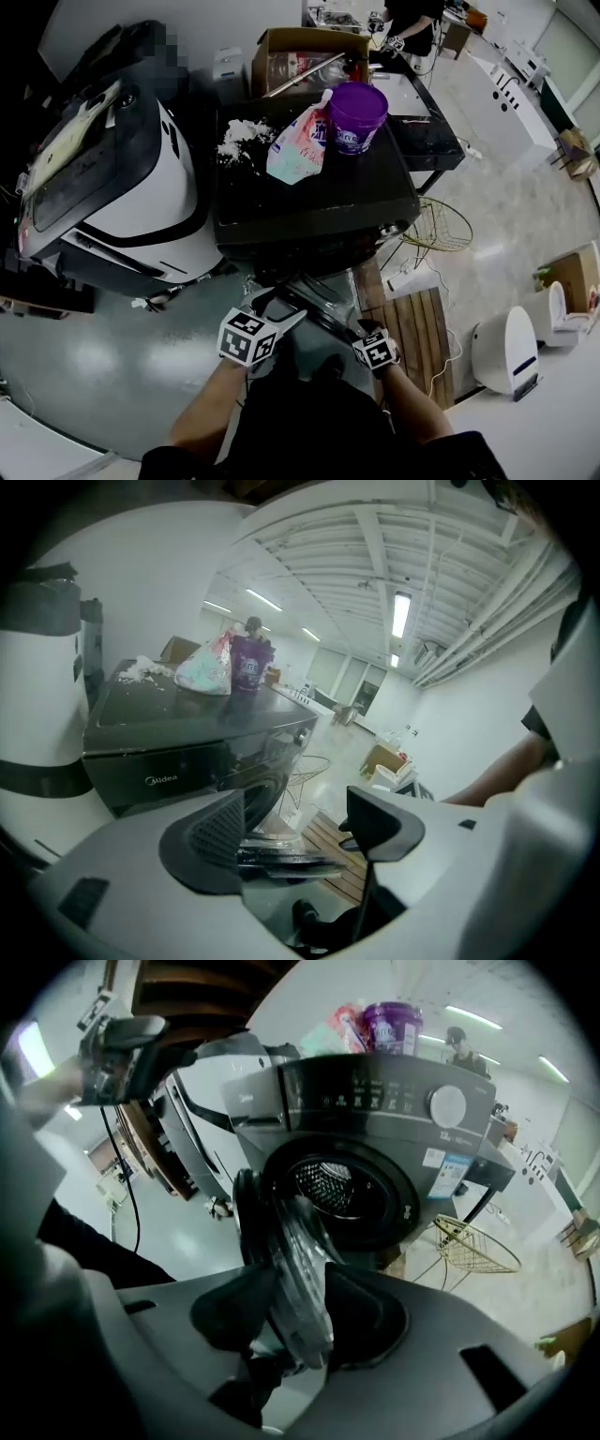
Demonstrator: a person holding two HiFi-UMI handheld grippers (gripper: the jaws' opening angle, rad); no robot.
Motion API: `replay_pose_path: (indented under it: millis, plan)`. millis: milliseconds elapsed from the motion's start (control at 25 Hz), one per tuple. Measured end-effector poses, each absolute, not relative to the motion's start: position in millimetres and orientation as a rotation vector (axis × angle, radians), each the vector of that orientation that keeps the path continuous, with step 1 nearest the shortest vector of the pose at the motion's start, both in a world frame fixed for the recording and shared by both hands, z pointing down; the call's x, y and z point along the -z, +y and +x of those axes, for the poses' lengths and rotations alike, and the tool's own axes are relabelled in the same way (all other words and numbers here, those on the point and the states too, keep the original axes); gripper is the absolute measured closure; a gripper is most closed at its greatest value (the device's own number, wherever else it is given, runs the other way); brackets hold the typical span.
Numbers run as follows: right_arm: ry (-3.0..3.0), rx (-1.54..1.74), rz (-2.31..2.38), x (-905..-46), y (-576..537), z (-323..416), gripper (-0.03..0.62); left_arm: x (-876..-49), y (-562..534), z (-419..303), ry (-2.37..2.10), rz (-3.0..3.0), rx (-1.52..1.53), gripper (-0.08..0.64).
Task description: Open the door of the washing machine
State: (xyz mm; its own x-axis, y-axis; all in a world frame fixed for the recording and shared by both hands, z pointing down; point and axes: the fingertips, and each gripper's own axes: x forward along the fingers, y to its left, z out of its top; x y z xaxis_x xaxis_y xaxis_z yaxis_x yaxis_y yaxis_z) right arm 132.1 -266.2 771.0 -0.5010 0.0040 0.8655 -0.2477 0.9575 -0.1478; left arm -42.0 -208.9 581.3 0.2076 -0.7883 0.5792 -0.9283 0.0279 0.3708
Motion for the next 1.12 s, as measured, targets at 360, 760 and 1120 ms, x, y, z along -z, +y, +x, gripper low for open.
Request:
replay_pose_path:
  millis: [360, 760, 1120]
  plan:
    - [-2.394, -0.245, 0.281, -666, -345, 126, 0.446, -547, -223, -8, -1.735, 1.761, -0.203, 0.209]
    - [-2.538, -0.295, 0.334, -601, -379, 166, 0.495, -520, -209, -1, -1.893, 1.666, -0.140, 0.210]
    - [-2.703, -0.237, 0.283, -527, -373, 147, 0.575, -490, -201, -22, -1.990, 1.650, -0.083, 0.213]
